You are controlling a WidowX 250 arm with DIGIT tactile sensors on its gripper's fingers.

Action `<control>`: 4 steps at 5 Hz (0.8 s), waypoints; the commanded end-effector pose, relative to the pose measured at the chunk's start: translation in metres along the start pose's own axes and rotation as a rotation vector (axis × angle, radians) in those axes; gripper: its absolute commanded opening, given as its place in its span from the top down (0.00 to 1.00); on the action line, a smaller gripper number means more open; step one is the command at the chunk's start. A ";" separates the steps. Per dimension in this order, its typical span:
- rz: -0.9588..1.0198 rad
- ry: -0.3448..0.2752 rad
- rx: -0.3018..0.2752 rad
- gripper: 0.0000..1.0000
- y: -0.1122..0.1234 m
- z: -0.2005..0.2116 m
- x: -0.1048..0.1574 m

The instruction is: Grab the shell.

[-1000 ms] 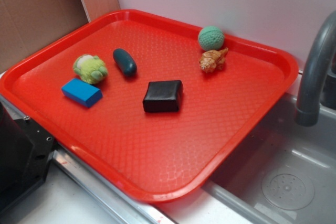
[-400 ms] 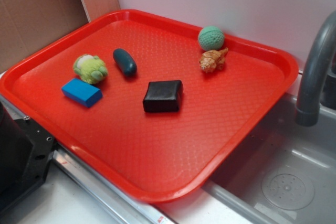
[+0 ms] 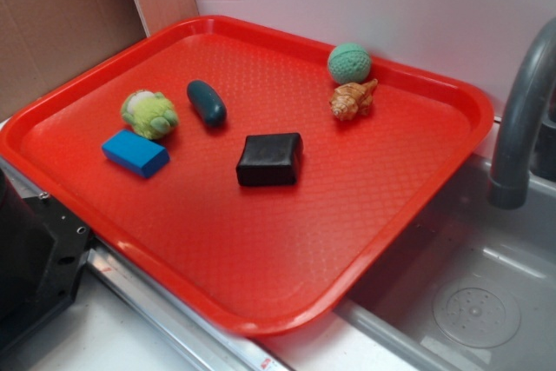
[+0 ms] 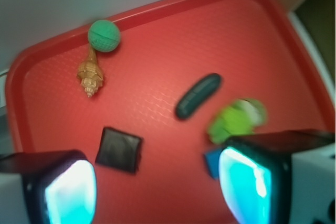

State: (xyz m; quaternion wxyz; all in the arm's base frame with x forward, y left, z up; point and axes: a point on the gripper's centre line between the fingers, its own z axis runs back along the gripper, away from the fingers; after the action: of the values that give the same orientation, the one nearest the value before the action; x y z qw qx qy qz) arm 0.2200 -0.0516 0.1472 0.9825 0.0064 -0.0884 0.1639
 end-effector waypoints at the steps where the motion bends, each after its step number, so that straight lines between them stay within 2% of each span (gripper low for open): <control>1: -0.077 -0.061 -0.003 0.00 -0.032 -0.048 0.044; 3: -0.074 -0.054 -0.081 0.00 -0.045 -0.092 0.069; 4: -0.114 -0.062 -0.169 0.00 -0.065 -0.107 0.064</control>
State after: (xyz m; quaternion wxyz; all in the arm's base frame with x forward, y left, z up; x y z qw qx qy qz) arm 0.3113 -0.0856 0.0416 0.9862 -0.0579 -0.1075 0.1113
